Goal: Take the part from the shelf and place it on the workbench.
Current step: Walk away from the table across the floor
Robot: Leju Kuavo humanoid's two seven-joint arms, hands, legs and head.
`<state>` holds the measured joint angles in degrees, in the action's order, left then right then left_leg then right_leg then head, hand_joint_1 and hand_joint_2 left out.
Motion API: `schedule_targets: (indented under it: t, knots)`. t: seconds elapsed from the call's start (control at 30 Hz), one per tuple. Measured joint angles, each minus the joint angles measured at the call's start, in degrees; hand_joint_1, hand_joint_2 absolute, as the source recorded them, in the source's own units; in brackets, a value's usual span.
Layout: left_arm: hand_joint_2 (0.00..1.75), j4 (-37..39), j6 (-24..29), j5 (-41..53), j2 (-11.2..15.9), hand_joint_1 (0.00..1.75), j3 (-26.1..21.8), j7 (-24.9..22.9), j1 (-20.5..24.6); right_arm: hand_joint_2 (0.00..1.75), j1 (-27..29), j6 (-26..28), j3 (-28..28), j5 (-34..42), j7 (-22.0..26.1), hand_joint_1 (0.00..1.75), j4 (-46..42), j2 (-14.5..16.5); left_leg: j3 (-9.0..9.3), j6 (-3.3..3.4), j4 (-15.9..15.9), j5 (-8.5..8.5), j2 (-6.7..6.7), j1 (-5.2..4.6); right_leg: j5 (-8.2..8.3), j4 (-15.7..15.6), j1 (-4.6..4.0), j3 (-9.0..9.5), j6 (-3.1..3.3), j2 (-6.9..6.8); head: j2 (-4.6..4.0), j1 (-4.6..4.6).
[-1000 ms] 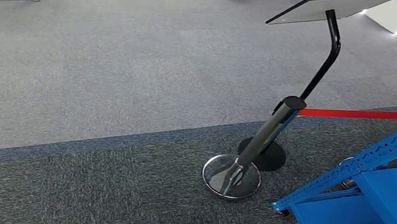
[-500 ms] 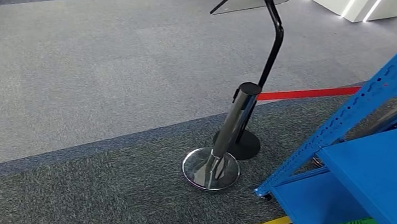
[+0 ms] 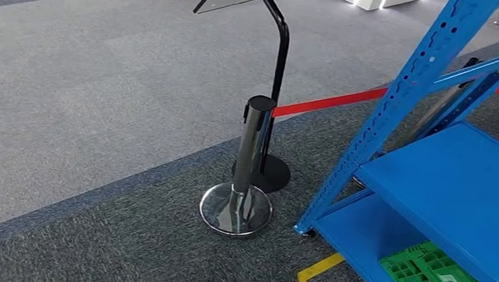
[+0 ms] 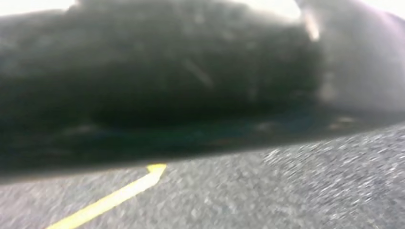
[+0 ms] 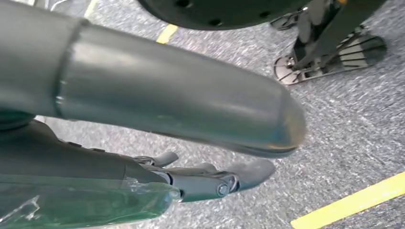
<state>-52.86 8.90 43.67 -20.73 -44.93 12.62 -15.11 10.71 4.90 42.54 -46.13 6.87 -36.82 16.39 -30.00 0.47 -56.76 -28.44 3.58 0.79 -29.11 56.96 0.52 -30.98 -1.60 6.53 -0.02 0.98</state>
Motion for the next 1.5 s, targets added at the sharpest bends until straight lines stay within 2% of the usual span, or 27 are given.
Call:
schedule_targets:
  t: [0.1,0.13,0.23,0.27,0.33,0.4,0.47,0.53,0.6,0.63,0.7,0.73,0.77,0.8,0.83,0.9,0.93,1.0,1.07,1.13,1.2,1.27,1.3,1.33,1.37,1.43,1.5]
  knots:
    - [0.00,1.0,0.1,2.9,0.0,0.00,-1.7,1.4,1.0,0.00,-2.5,1.2,2.1,-0.6,1.9,0.00,3.6,-0.6,0.09,0.82,0.5,0.25,-2.31,0.07,-3.74,5.9,-0.04,-3.05,-0.66,-4.79,0.00,0.59]
    - [0.00,1.2,0.1,3.2,0.0,0.00,-2.0,1.6,1.1,0.00,-3.0,1.4,2.4,-0.6,2.1,0.00,4.1,-0.7,0.08,0.91,0.5,0.23,-2.75,0.03,-4.83,7.7,-0.01,-4.01,-0.79,-5.40,0.00,0.75]
    - [0.00,1.5,0.0,3.4,0.0,0.00,-2.3,1.8,1.2,0.00,-3.5,1.5,2.7,-0.7,2.3,0.00,4.7,-0.7,0.08,0.92,0.5,0.22,-3.22,-0.03,-5.83,9.7,0.03,-5.05,-0.92,-5.64,0.00,0.74]
    - [0.00,1.6,0.0,3.6,0.0,0.00,-2.6,1.9,1.3,0.00,-3.9,1.6,3.0,-0.7,2.4,0.00,5.1,-0.8,0.06,0.94,0.5,0.19,-3.73,-0.07,-6.59,11.7,0.05,-6.03,-1.02,-5.74,0.00,0.71]
    - [0.00,2.4,0.0,4.2,0.1,0.00,-4.1,2.3,1.9,0.00,-4.9,1.9,4.2,-0.9,2.7,0.00,7.2,-0.9,0.22,0.83,0.4,-0.05,-5.97,-0.18,-4.84,10.8,0.10,-5.34,-1.19,-6.54,0.00,0.68]
    - [0.00,3.1,0.0,5.0,0.1,0.00,-5.8,2.8,2.7,0.00,-5.7,1.9,5.3,-1.3,3.1,0.00,9.0,-1.0,0.61,0.37,0.3,-0.48,-8.13,-0.40,-1.07,3.9,0.00,-1.41,-0.89,-8.78,0.00,0.68]
    - [0.00,3.5,0.0,5.5,0.2,0.00,-7.1,3.2,3.2,0.00,-6.0,1.4,5.8,-1.9,3.4,0.00,9.5,-0.9,0.89,-0.26,0.1,-0.76,-9.05,-0.64,-0.02,0.1,-0.25,0.53,-0.16,-9.95,0.00,0.51]
    - [0.00,3.9,-0.1,5.5,0.2,0.00,-8.3,3.6,3.9,0.00,-5.9,0.9,6.3,-2.3,3.5,0.00,9.7,-0.9,1.16,-0.90,0.1,-0.92,-9.83,-0.60,0.02,-0.1,-0.41,0.26,0.56,-9.04,0.00,0.41]
    - [0.00,4.3,-0.1,5.2,0.3,0.00,-9.0,3.9,4.4,0.00,-5.8,0.4,6.8,-2.6,3.4,0.00,9.7,-0.7,1.03,-1.59,-1.0,-2.11,-8.56,-0.36,0.31,-0.3,-0.22,0.51,1.26,-8.05,0.00,0.31]
    - [0.00,4.6,0.0,5.1,0.4,0.00,-9.4,4.0,4.6,0.00,-5.8,0.3,7.0,-2.6,3.3,0.00,9.7,-0.6,0.25,-1.87,-3.2,-3.62,-7.21,-0.25,0.51,-0.4,-0.08,0.73,1.58,-7.51,0.00,0.21]
    - [0.00,5.1,0.0,5.1,0.4,0.00,-10.1,4.0,4.8,0.00,-5.8,0.1,7.2,-2.7,3.3,0.00,9.7,-0.6,-2.98,-2.16,-10.5,-7.54,-4.73,-0.11,0.70,-0.5,-0.03,0.87,1.93,-6.26,0.00,0.00]
    - [0.00,5.3,0.0,5.0,0.4,0.00,-10.4,4.0,4.8,0.00,-5.7,0.0,7.3,-2.7,3.2,0.00,9.7,-0.6,-4.73,-2.21,-14.1,-8.82,-4.32,-0.10,0.72,-0.4,-0.08,0.87,1.98,-5.51,0.00,-0.02]
    - [0.00,5.5,0.0,5.0,0.4,0.00,-10.6,4.0,4.8,0.00,-5.7,0.0,7.4,-2.7,3.2,0.00,9.7,-0.6,-5.90,-2.20,-16.1,-8.99,-4.17,-0.11,0.72,-0.4,-0.12,0.89,2.00,-4.73,0.00,-0.03]
    - [0.00,5.6,0.0,5.0,0.5,0.00,-10.7,4.0,4.8,0.00,-5.7,-0.1,7.5,-2.7,3.2,0.00,9.7,-0.6,-6.16,-2.12,-16.0,-7.91,-4.08,-0.11,0.71,-0.4,-0.16,0.96,2.00,-3.90,0.00,-0.02]
    - [0.00,5.7,0.0,5.0,0.5,0.00,-10.8,4.0,4.8,0.00,-5.7,-0.1,7.6,-2.7,3.2,0.00,9.7,-0.6,-5.45,-1.97,-13.7,-5.81,-3.80,-0.10,0.70,-0.4,-0.18,1.07,1.99,-3.06,0.00,-0.02]
    - [0.00,5.8,0.0,5.0,0.5,0.00,-10.9,4.0,4.9,0.00,-5.7,-0.1,7.6,-2.7,3.2,0.00,9.7,-0.5,-2.62,-1.48,-6.2,-1.23,-1.56,-0.02,0.62,-0.3,-0.24,1.10,1.84,-1.50,0.00,-0.03]
    - [0.00,5.9,0.0,5.1,0.5,0.00,-11.1,4.1,5.0,0.00,-5.7,-0.2,7.7,-2.8,3.1,0.00,9.7,-0.5,-1.47,-1.24,-3.2,-0.04,-0.36,0.05,0.58,-0.2,-0.28,0.95,1.63,-0.80,0.00,-0.03]
    - [0.00,6.0,0.0,5.4,0.5,0.00,-11.4,4.3,5.2,0.00,-5.7,-0.2,7.8,-3.2,2.5,0.00,9.7,-0.5,-0.70,-0.77,-0.9,0.17,0.76,0.01,0.63,-0.1,-0.20,0.25,0.94,0.38,0.00,-0.03]
    - [0.00,6.2,-0.1,6.0,0.5,0.00,-11.6,4.8,5.5,0.00,-5.5,-0.4,8.1,-4.0,1.3,0.00,9.7,-0.5,-0.56,-0.14,-0.3,0.32,-0.40,-0.02,0.64,0.0,0.03,-0.36,0.18,0.86,0.00,-0.01]
    - [0.00,6.6,0.0,6.4,0.4,0.00,-11.8,5.0,5.7,0.00,-5.4,-0.8,8.7,-5.0,0.3,0.00,9.6,-0.5,-0.35,0.59,0.3,0.59,-1.90,0.10,-1.09,2.4,-0.04,-1.69,-0.36,-1.59,0.00,0.38]
    - [0.00,7.2,0.3,6.4,0.4,0.00,-12.3,5.1,5.8,0.00,-5.4,-1.6,9.1,-5.8,-0.1,0.00,9.3,-0.4,-0.31,0.98,0.5,0.59,-3.52,0.05,-4.89,9.0,-0.04,-4.93,-0.69,-4.80,0.00,0.74]
    - [0.00,7.9,0.8,5.8,0.4,0.00,-12.7,5.1,5.8,0.00,-5.3,-2.5,9.7,-6.4,-0.1,0.00,9.0,-0.4,-0.36,1.07,0.5,0.45,-5.33,-0.03,-7.28,15.1,0.14,-7.92,-1.01,-5.85,0.00,0.73]
    - [0.00,8.2,0.9,5.3,0.4,0.00,-12.9,5.1,5.8,0.00,-5.3,-2.8,10.1,-6.7,0.0,0.00,8.9,-0.3,-0.36,1.04,0.4,0.38,-6.18,-0.04,-6.93,15.5,0.23,-8.07,-1.15,-6.12,0.00,0.74]
    - [0.00,8.4,1.0,4.7,0.4,0.00,-13.0,5.0,5.8,0.00,-5.2,-3.1,10.5,-7.0,0.1,0.00,8.7,-0.3,-0.28,0.93,0.4,0.29,-6.91,-0.02,-5.54,13.7,0.31,-7.03,-1.24,-6.44,0.00,0.75]
    - [0.00,8.6,0.8,4.0,0.4,0.00,-13.0,5.0,5.8,0.00,-5.2,-3.2,10.9,-7.3,0.3,0.00,8.6,-0.3,-0.09,0.75,0.4,0.17,-7.56,0.00,-3.59,10.0,0.36,-4.91,-1.27,-7.22,0.00,0.76]
    - [0.00,8.8,0.5,2.5,0.4,0.00,-13.0,5.0,5.9,0.00,-5.2,-3.3,11.7,-7.8,0.9,0.00,8.5,-0.2,0.32,0.16,0.2,-0.21,-8.63,-0.24,-0.81,2.6,0.28,-0.73,-1.00,-9.65,0.00,0.72]
    - [0.00,8.8,0.2,1.4,0.5,0.00,-13.0,5.0,5.9,0.00,-5.2,-3.2,12.3,-8.5,1.3,0.00,8.5,-0.2,0.71,-0.52,0.1,-0.49,-9.48,-0.47,-0.21,-0.1,0.07,0.64,-0.37,-10.59,0.00,0.44]
